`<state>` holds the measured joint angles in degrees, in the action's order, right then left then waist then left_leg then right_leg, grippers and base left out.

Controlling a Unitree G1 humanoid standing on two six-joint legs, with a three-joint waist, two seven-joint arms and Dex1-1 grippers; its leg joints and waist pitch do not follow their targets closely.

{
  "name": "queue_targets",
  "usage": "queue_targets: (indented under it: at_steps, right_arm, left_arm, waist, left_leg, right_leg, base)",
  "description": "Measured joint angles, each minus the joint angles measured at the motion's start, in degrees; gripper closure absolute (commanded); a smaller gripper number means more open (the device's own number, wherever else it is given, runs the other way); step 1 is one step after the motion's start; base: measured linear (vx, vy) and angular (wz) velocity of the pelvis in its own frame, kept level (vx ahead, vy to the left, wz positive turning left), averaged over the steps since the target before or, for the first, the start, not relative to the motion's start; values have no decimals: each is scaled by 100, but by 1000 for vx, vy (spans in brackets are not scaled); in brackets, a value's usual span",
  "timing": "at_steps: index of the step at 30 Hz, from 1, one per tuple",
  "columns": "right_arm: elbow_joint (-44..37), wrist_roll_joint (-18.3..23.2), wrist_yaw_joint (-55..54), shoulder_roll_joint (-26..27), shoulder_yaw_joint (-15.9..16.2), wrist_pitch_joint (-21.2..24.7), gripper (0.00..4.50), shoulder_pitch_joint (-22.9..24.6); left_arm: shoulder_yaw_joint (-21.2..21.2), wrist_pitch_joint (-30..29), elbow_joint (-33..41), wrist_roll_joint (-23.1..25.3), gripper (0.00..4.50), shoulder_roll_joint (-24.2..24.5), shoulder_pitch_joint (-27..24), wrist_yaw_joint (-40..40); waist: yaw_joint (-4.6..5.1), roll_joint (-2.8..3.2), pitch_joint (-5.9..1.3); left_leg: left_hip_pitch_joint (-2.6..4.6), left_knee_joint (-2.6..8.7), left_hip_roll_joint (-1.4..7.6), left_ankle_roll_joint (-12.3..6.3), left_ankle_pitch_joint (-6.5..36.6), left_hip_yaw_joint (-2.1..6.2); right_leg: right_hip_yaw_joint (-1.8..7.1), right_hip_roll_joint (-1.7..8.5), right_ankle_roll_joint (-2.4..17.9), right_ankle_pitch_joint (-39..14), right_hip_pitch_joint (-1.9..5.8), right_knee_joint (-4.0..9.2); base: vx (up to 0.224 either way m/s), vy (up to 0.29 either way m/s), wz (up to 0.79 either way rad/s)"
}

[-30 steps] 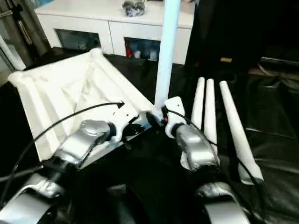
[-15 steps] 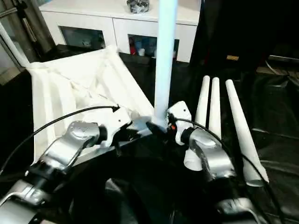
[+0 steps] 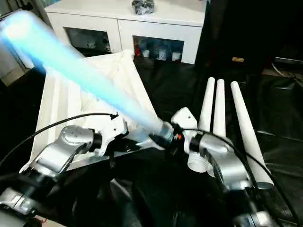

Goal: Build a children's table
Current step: Insert table leg to table base

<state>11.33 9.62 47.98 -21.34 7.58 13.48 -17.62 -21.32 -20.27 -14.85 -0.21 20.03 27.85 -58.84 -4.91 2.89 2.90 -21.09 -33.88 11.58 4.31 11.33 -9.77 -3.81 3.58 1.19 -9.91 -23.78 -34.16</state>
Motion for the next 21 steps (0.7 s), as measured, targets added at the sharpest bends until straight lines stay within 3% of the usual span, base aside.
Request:
queue_targets:
  at_steps: [7,17,19,21]
  right_arm:
    - [-30,50,-10,69,27,33,140,40]
    - [-106,113,-116,229,-6,94,175,81]
    - [-101,121,-129,252,-2,94,176,126]
    - [-94,121,-134,263,11,94,176,130]
  left_arm:
    - [0,50,2,-2,450,15,-27,-43]
    - [0,577,-1,46,450,159,-175,-7]
    - [2,664,0,47,405,201,-223,-6]
    - [24,747,27,38,391,219,-238,-1]
  waist:
    - [-15,2,-1]
    - [-12,3,-2]
    - [-19,4,-3]
    - [-17,4,-3]
  left_leg:
    - [2,-5,0,0,0,0]
    - [2,-18,4,-2,-1,1]
    - [3,-21,4,9,4,2]
    - [4,-30,5,11,4,2]
  right_leg:
    - [0,0,-1,1,2,-5]
    - [0,-1,-1,1,1,-21]
    - [0,-1,-1,1,1,-27]
    - [0,-1,-1,1,2,-34]
  base:
    - [0,0,0]
    - [0,0,0]
    - [0,0,0]
    - [0,0,0]
